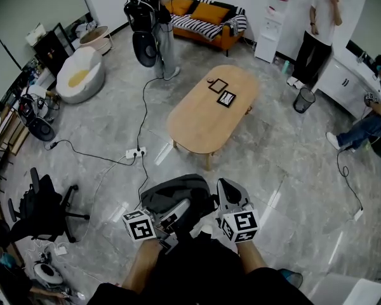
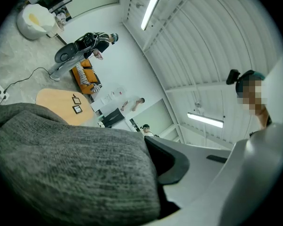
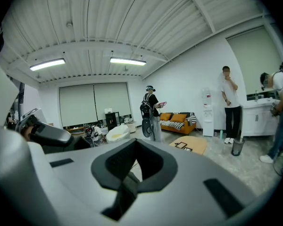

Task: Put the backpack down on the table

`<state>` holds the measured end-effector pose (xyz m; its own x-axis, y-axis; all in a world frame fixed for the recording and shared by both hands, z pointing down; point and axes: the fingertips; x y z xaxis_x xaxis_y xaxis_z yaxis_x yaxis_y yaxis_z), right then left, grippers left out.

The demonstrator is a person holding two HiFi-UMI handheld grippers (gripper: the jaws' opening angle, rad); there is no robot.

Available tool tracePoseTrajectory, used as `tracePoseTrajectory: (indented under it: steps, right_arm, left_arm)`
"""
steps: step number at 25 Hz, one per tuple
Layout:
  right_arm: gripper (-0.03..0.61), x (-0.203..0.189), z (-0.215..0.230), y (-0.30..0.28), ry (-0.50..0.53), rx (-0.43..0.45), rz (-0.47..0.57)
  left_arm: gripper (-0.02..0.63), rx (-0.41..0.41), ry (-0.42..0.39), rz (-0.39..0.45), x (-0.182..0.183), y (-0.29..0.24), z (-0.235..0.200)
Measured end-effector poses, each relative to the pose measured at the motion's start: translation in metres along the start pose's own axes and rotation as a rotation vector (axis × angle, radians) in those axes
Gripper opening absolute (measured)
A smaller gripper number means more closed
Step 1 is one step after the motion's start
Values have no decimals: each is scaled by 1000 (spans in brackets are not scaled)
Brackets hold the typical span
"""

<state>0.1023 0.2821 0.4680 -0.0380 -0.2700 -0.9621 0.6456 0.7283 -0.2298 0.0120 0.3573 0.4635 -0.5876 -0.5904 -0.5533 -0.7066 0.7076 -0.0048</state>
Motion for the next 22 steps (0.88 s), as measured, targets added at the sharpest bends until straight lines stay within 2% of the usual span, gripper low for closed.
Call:
tracePoseTrajectory:
  steps: [12, 22]
  right_arm:
    - [9, -10, 47, -13, -27, -41, -44]
    - [9, 2, 84, -70, -22, -99, -54]
  left_arm:
    - [55, 0, 23, -26, 9, -47, -18]
    - [55, -47, 50, -88, 46, -93, -61]
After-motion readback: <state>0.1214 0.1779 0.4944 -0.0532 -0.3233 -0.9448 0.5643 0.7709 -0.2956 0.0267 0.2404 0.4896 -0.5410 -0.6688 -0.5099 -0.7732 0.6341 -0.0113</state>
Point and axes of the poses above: the fingertips, and each gripper's own axes: y backward along the fingers, z to its right, x out of its top, and after that the axes turned 1 degree about -z, right-handed
